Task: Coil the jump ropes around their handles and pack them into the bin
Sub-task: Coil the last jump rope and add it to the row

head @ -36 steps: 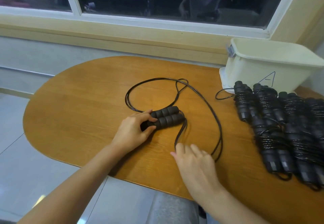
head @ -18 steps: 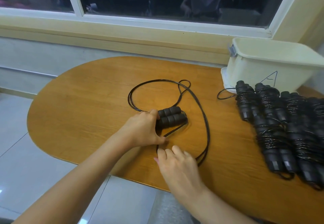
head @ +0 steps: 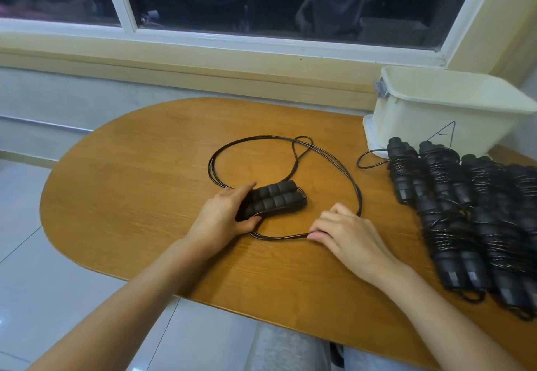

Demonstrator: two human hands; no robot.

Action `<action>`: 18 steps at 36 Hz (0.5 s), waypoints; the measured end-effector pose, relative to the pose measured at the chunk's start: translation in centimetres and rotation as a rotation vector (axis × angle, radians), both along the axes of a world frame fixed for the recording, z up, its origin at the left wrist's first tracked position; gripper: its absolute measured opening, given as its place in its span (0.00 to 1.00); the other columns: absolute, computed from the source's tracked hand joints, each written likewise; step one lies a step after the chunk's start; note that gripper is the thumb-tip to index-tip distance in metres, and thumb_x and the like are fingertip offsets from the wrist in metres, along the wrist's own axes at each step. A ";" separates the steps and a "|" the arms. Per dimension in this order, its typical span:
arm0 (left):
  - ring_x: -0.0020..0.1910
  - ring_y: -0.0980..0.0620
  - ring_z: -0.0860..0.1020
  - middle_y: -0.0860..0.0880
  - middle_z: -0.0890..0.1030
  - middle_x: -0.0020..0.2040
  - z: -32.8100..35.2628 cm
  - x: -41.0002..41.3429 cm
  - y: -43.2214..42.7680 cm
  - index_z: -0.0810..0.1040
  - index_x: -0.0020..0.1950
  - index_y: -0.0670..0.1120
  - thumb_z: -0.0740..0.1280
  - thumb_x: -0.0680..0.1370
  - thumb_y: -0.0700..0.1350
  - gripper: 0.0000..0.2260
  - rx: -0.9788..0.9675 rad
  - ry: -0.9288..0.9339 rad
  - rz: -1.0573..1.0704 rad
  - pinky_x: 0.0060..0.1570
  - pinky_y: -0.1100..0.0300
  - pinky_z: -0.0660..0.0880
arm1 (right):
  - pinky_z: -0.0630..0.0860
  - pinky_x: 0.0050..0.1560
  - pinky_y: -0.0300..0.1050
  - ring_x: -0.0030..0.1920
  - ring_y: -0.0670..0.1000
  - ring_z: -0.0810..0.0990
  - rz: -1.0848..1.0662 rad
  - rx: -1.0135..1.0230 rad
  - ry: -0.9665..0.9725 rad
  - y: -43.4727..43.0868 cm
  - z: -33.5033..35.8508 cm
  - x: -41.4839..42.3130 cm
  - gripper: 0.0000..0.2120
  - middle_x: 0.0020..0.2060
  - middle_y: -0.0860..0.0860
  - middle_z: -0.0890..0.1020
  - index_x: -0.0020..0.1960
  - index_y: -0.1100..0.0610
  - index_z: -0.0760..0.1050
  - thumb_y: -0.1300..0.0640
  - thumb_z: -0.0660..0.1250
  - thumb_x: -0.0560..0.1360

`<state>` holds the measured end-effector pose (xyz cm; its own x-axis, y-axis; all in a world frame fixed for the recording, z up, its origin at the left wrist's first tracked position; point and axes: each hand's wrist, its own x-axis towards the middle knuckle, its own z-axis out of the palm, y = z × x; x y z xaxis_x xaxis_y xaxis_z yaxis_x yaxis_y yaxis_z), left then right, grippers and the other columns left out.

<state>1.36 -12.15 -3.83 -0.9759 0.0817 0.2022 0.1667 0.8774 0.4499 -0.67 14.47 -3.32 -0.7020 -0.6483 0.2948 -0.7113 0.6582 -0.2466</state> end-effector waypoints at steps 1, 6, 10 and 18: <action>0.63 0.49 0.74 0.48 0.76 0.66 -0.2 0.0 0.0 0.64 0.77 0.50 0.73 0.75 0.51 0.33 -0.003 0.018 -0.012 0.62 0.56 0.72 | 0.70 0.36 0.35 0.47 0.45 0.73 0.001 -0.009 -0.006 0.0 0.0 -0.1 0.17 0.41 0.40 0.79 0.49 0.49 0.83 0.42 0.58 0.77; 0.64 0.51 0.68 0.48 0.72 0.71 -0.9 -0.5 -0.5 0.63 0.78 0.46 0.70 0.77 0.52 0.32 -0.044 0.039 -0.082 0.67 0.53 0.68 | 0.72 0.42 0.36 0.50 0.42 0.72 -0.008 -0.025 -0.109 0.2 0.2 -0.6 0.17 0.42 0.37 0.78 0.51 0.48 0.83 0.42 0.58 0.76; 0.64 0.49 0.67 0.46 0.71 0.69 -1.3 -0.7 -0.7 0.62 0.78 0.45 0.63 0.77 0.59 0.33 -0.057 0.028 -0.113 0.68 0.50 0.67 | 0.72 0.50 0.39 0.54 0.39 0.71 0.009 -0.021 -0.207 0.9 0.3 -1.4 0.11 0.45 0.36 0.78 0.56 0.47 0.82 0.47 0.64 0.79; 0.67 0.49 0.66 0.46 0.69 0.70 -1.3 -0.7 -0.8 0.61 0.78 0.45 0.60 0.77 0.58 0.32 -0.160 0.057 -0.237 0.68 0.55 0.65 | 0.71 0.52 0.37 0.54 0.39 0.71 0.006 -0.034 -0.260 1.5 -0.1 -2.0 0.09 0.45 0.36 0.78 0.54 0.46 0.82 0.48 0.66 0.78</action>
